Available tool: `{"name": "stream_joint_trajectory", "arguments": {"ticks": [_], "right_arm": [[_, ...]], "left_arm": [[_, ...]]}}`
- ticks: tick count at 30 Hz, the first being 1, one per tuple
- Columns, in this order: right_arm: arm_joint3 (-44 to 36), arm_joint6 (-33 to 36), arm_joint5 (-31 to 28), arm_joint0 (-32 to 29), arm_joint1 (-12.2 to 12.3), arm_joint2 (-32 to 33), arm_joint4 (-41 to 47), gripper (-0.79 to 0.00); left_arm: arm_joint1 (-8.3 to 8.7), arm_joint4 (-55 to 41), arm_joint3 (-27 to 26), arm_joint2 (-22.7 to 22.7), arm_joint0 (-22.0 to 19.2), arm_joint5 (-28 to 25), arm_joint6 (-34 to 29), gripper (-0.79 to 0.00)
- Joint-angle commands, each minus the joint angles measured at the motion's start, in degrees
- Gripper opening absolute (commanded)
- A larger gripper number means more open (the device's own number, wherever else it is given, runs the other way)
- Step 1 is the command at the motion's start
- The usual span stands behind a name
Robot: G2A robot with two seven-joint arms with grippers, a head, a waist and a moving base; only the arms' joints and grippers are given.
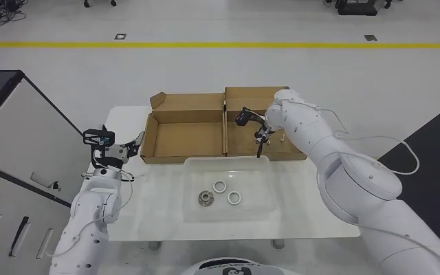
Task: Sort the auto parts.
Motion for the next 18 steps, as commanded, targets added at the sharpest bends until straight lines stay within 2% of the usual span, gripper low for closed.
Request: {"name": "stream_joint_trajectory", "arguments": {"ticks": [1,10,12,16,18], "right_arm": [[0.5,-0.1,0.2,0.0,-0.2,0.1,0.0,-0.785],[2.6,-1.1,0.3,-0.2,-1.0,0.1,-1.3,-0.785],[2.9,-1.3,0.2,-0.4,-1.1,0.1,-1.4,-0.733],[3.7,-1.4,0.1,-0.4,-1.4,0.6,-0.9,-0.56],[3.9,-2.0,0.1,-0.3,-1.5,0.8,-0.7,-0.529]], "left_arm": [[0.0,0.0,0.0,0.0,0.0,0.0,0.0,0.0],[0.0,0.0,0.0,0.0,0.0,0.0,0.0,0.0],[0.0,0.0,0.0,0.0,0.0,0.0,0.0,0.0],[0.0,0.0,0.0,0.0,0.0,0.0,0.0,0.0],[0.0,0.0,0.0,0.0,0.0,0.0,0.0,0.0]]}}
